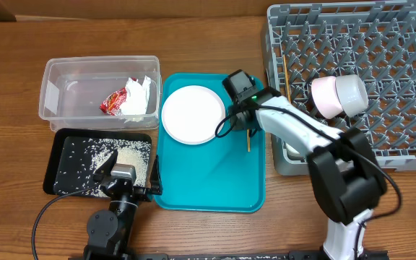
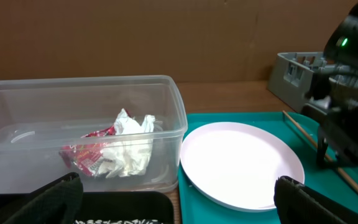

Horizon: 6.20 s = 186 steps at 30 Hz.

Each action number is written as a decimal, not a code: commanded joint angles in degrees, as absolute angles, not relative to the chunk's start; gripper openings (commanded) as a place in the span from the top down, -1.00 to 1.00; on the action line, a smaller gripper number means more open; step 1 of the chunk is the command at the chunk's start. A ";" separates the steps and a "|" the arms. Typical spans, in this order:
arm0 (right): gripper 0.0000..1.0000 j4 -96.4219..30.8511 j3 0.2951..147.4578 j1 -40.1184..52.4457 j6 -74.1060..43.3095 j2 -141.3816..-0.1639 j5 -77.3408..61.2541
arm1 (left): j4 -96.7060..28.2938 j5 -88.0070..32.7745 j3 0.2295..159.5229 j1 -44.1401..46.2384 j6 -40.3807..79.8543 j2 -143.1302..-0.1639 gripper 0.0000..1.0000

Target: Sort waste into correct bins and load items into the dishwasher

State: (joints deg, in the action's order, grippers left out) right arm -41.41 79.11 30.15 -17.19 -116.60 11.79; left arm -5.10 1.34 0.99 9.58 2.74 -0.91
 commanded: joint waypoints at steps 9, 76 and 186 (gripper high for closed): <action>0.92 -46.76 80.42 30.17 -18.04 -118.93 12.78 | -4.91 1.67 0.60 9.02 1.67 -0.32 -1.00; 0.92 -39.68 80.97 31.86 -37.74 -120.07 -3.95 | -4.91 1.67 0.60 9.02 1.67 -0.32 -1.00; -1.00 -56.10 81.52 50.22 -10.52 -64.97 20.62 | -4.91 1.67 0.60 9.02 1.67 -0.32 -1.00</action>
